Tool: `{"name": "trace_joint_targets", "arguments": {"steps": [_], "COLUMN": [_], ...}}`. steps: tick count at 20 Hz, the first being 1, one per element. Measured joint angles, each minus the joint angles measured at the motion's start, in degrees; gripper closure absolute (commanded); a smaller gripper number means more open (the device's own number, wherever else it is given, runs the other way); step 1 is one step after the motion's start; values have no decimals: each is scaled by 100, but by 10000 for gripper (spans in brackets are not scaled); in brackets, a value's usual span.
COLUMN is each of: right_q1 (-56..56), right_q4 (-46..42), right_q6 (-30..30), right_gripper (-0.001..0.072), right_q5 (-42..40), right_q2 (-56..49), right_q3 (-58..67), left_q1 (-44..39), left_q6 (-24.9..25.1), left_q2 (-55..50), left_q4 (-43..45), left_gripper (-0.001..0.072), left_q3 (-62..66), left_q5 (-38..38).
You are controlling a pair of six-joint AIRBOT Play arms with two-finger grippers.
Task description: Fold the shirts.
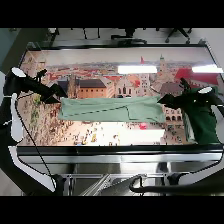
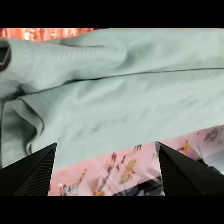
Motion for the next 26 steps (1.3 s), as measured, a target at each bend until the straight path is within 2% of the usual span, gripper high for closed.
{"name": "trace_joint_targets", "arguments": {"steps": [4,5,7,8,9,10,11,12,17,24,26], "right_q1": [101,151,289,363,424,476,518,544,507,426,426], "right_q4": [310,343,304,203,212,251,299,343,433,450,452], "right_q6": [-326,-374,-424,-463,-509,-549,-573,-592,-492,282,544], "right_gripper": [26,102,565,696,692,692,693,693,694,693,693], "right_q5": [442,479,492,496,522,570,621,688,914,1790,2006], "right_q2": [-254,-282,-334,-358,-358,-352,-343,-317,72,883,1121], "right_q3": [4,4,-9,-17,-15,-9,-2,9,138,1023,1346], "left_q1": [-83,-116,-205,-258,-332,-417,-503,-612,-1423,-3438,-3956], "left_q6": [-96,-111,-155,-155,-157,-177,-177,-177,-173,-157,-219], "left_q2": [2,2,7,7,7,7,9,9,-24,-730,-1034], "left_q4": [-9,-13,-118,-205,-291,-385,-457,-494,-621,-686,-719], "left_gripper": [8,27,256,300,325,465,573,597,597,599,690], "left_q3": [173,192,216,223,227,234,234,234,236,234,238], "left_q5": [-170,-181,-192,-175,-131,-57,-2,66,603,1991,2496]}}
